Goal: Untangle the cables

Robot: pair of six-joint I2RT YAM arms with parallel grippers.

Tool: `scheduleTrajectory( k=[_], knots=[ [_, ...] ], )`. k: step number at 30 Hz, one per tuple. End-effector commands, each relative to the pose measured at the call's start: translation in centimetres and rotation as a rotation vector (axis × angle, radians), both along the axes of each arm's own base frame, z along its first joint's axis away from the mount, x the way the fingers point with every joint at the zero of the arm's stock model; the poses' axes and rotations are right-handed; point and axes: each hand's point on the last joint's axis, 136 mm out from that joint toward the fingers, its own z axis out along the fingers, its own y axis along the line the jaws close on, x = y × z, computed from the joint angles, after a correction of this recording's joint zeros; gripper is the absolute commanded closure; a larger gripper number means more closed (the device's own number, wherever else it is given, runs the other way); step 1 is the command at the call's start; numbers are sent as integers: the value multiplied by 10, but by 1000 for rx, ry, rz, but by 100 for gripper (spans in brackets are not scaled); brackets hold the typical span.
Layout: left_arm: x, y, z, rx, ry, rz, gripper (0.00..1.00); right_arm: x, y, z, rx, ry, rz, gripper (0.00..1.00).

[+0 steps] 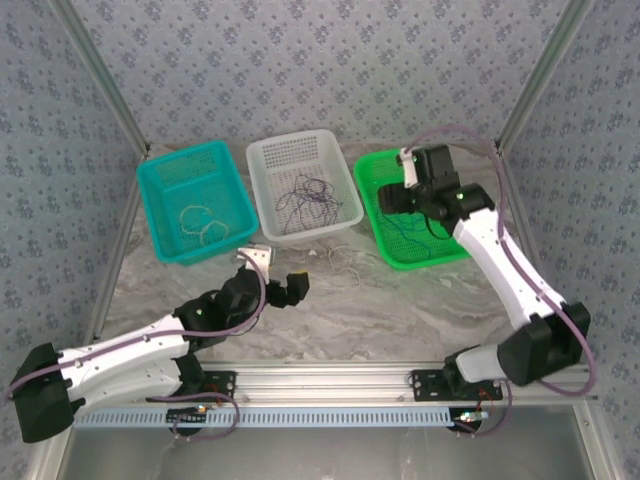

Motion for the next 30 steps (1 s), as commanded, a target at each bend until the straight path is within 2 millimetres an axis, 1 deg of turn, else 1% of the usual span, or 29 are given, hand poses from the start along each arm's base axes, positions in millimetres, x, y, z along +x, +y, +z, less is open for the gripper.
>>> scheduleTrajectory(
  k=[1,2,3,5,8,9,11,14,18,22,28,30],
  knots=[
    [5,17,-3,-13,15,91,1,-38,40,-21,48,71,127,26],
    [7,24,-6,-11,26,122,1,-49,49,-34,44,101,155,28],
    [8,30,-7,-11,36,150,1,-61,56,-56,28,148,176,30],
    [11,41,-8,-15,50,177,1,-76,64,-86,-4,210,197,33],
    [12,53,-4,-29,43,204,1,-97,80,-121,-21,291,233,36],
    [12,56,-3,-35,38,209,1,-98,89,-127,-21,289,247,36],
    [11,62,-3,-44,36,221,1,-102,96,-142,-46,305,246,36],
    [8,67,-8,-64,46,240,1,-102,101,-166,-65,334,231,37],
    [5,71,-12,-88,57,248,2,-95,98,-190,-106,369,178,37],
    [4,72,-11,-99,51,248,2,-90,90,-209,-151,384,131,35],
    [4,71,-11,-97,50,246,2,-81,81,-228,-159,406,88,37],
    [4,71,-12,-97,54,244,2,-76,75,-229,-176,396,63,38]
  ],
)
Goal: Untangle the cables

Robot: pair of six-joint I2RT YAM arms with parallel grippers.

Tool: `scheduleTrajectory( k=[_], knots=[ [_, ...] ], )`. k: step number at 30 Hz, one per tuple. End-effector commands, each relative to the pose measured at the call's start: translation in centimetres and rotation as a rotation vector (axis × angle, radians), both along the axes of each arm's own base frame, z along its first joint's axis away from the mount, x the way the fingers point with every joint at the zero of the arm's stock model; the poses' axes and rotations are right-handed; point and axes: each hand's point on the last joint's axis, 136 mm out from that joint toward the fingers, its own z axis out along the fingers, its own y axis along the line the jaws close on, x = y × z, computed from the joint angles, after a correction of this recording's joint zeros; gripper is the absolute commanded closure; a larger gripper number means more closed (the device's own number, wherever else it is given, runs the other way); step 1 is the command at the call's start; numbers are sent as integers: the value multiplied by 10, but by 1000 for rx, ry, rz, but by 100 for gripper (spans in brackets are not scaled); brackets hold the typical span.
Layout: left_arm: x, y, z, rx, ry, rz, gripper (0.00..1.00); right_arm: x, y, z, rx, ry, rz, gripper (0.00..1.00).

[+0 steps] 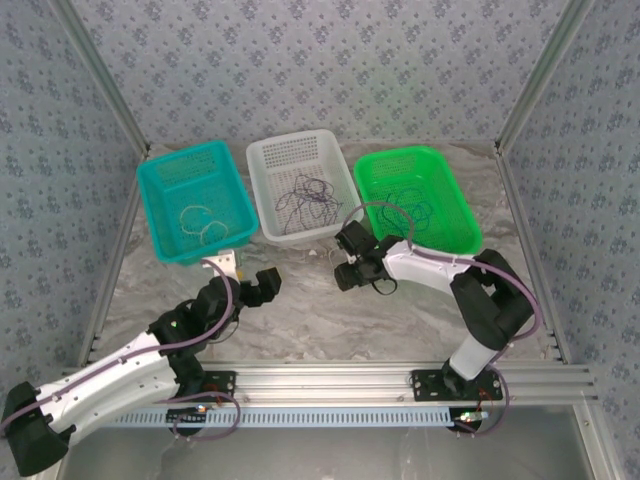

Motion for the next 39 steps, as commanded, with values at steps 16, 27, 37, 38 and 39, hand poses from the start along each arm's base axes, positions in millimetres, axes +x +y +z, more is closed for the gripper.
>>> scheduleTrajectory(
  k=[16,27,37,38,39],
  knots=[
    [2,7,1,4,-2,31,2,2,-5,22,32,-131,-7,100],
    [5,4,19,3,-48,18,1,-24,-7,155,268,-386,66,100],
    [-2,-71,47,-101,-120,-324,2,-44,9,197,343,-462,169,100],
    [-5,-81,49,-101,-128,-374,4,-44,9,196,347,-459,164,100],
    [-7,-88,49,-94,-131,-412,4,-44,11,196,355,-457,162,100]
  ],
)
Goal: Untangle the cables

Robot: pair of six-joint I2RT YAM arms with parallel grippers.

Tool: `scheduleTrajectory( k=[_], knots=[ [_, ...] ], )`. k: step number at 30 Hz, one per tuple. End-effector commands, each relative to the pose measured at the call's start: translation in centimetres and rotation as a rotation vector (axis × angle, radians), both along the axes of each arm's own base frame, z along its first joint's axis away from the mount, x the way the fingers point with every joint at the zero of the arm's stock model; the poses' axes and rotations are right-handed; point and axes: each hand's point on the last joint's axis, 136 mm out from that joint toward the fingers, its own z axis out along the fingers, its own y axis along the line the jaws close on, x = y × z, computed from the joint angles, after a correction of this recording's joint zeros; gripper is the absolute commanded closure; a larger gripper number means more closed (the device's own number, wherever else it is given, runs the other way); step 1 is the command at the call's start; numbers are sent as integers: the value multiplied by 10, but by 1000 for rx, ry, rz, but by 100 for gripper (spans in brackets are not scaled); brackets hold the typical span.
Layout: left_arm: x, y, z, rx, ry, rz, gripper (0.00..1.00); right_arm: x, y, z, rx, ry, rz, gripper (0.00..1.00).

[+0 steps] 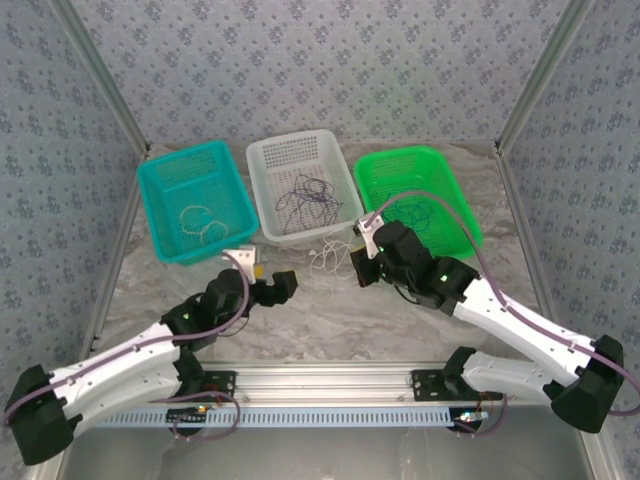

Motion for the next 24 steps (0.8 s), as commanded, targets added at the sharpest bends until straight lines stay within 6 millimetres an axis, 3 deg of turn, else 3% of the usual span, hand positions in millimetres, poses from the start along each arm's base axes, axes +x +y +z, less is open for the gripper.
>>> scheduleTrajectory(
  k=[1,6,11,16,20,22,24],
  knots=[
    [-7,-42,46,-83,-114,-210,5,-4,3,6,28,-3,21,100],
    [-9,-61,41,-36,-119,-294,11,-8,7,10,75,0,36,100],
    [-16,-78,48,-95,-151,-371,13,-7,4,13,93,0,14,100],
    [-15,-88,33,-67,-125,-390,21,-9,6,23,148,-4,12,100],
    [-12,-95,34,-84,-146,-396,23,-11,8,29,186,4,19,100],
    [-10,-99,36,-87,-157,-397,29,-12,9,29,198,9,19,100],
    [-8,-103,37,-81,-163,-401,42,-13,9,29,205,14,17,99]
  ],
)
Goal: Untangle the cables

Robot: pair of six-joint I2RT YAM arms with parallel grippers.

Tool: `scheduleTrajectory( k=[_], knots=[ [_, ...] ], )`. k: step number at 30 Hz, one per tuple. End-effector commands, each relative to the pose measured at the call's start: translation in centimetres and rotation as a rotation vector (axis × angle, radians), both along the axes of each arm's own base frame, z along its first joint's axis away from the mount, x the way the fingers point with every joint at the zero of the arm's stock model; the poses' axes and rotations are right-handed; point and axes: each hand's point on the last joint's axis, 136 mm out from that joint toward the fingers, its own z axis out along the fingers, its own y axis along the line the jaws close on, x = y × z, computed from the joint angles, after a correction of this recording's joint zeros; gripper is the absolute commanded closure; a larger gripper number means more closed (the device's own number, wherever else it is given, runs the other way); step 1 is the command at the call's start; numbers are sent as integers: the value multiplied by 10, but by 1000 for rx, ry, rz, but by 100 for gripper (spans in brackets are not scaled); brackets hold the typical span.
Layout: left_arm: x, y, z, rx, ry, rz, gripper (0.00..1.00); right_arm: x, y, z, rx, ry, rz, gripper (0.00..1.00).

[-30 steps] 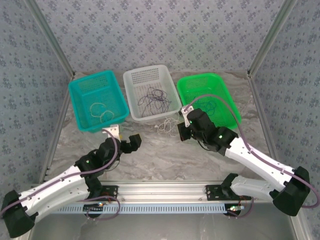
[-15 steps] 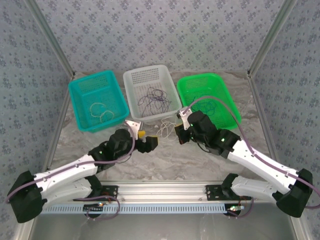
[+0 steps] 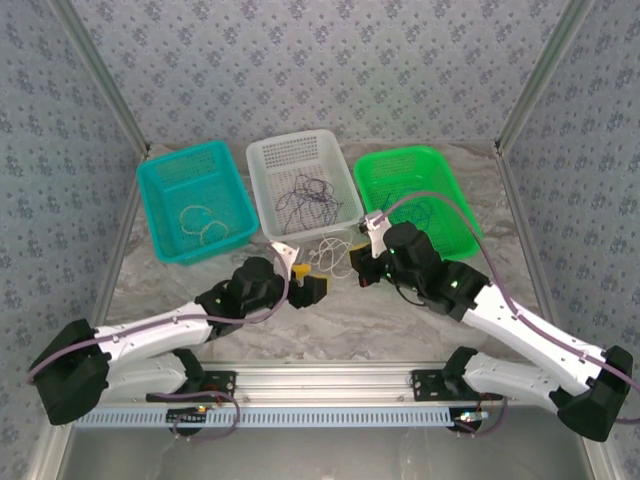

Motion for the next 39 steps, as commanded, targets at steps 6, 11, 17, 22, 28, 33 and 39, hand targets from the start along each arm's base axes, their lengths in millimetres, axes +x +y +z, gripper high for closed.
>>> scheduleTrajectory(
  k=[6,11,17,22,28,33,39],
  knots=[
    [17,5,12,52,-57,96,90,5,-24,-12,-35,35,-105,92],
    [17,36,11,81,-88,192,100,4,-41,-59,-77,162,-168,92],
    [12,67,27,75,-135,261,100,-4,-45,-118,-147,303,-191,92],
    [9,75,37,61,-148,273,100,-8,-47,-154,-244,379,-186,88],
    [8,69,33,88,-122,245,100,-4,-52,-143,-249,320,-207,25],
    [12,67,29,129,-105,255,100,-7,-52,-114,-178,248,-195,22],
    [11,58,40,103,-110,220,100,-13,-39,-101,-141,208,-138,18]
  ],
)
